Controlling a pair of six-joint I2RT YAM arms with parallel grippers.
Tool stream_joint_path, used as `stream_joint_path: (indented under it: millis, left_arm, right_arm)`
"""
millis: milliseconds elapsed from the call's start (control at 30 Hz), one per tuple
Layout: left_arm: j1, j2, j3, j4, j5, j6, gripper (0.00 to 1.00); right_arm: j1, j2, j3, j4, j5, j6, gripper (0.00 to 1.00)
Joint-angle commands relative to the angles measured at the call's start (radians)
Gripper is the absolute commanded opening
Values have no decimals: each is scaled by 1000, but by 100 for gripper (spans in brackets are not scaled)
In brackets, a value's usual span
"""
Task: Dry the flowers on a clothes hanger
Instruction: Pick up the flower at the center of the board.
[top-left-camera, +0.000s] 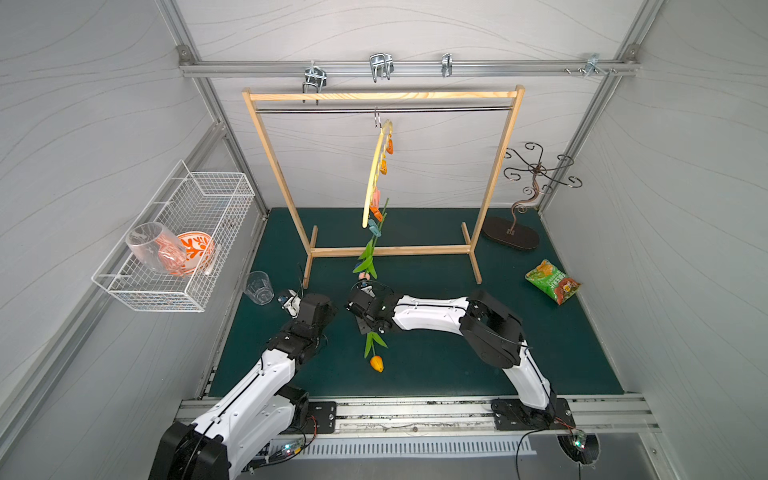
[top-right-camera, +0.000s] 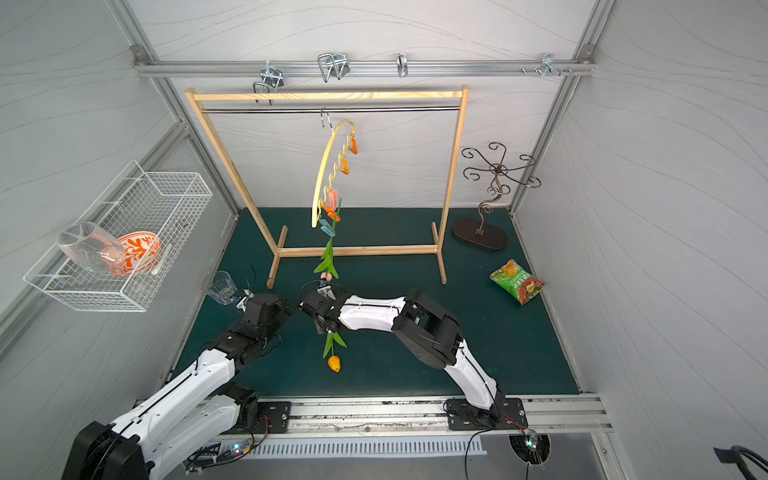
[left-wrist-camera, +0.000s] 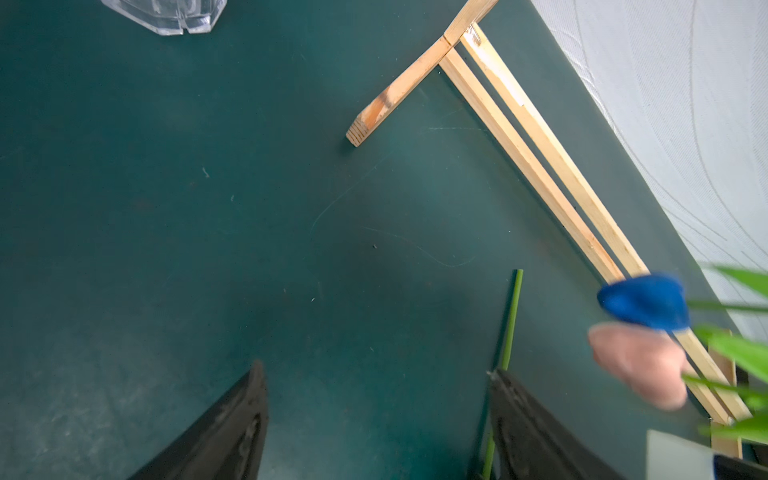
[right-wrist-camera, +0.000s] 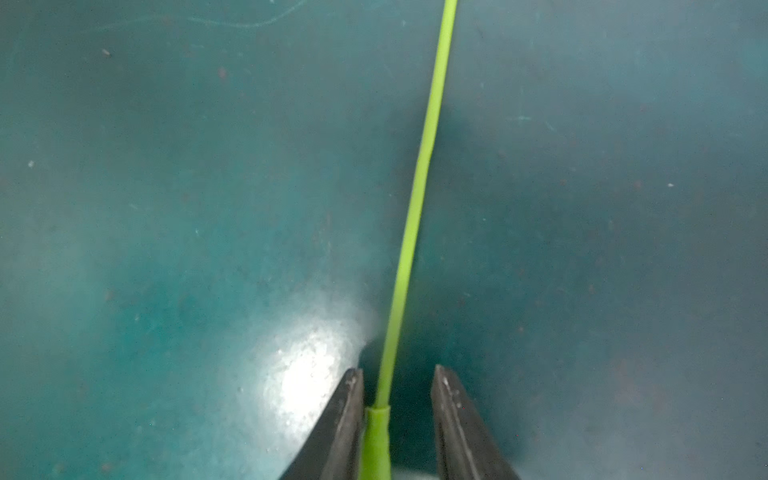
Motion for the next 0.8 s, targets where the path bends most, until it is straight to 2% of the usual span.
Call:
stream_joint_path:
  millis: [0, 433, 767]
  left_arm:
    - [4, 8, 8, 28, -4, -5, 84]
    - [4, 4, 9, 29, -2, 0, 84]
    - [4, -8, 7, 26, -2, 0, 84]
  right_arm:
    - [-5, 33, 4, -10, -23, 23, 31]
    - [1, 78, 50, -22, -15, 40, 24]
    - [12, 19, 23, -30, 27, 59, 9]
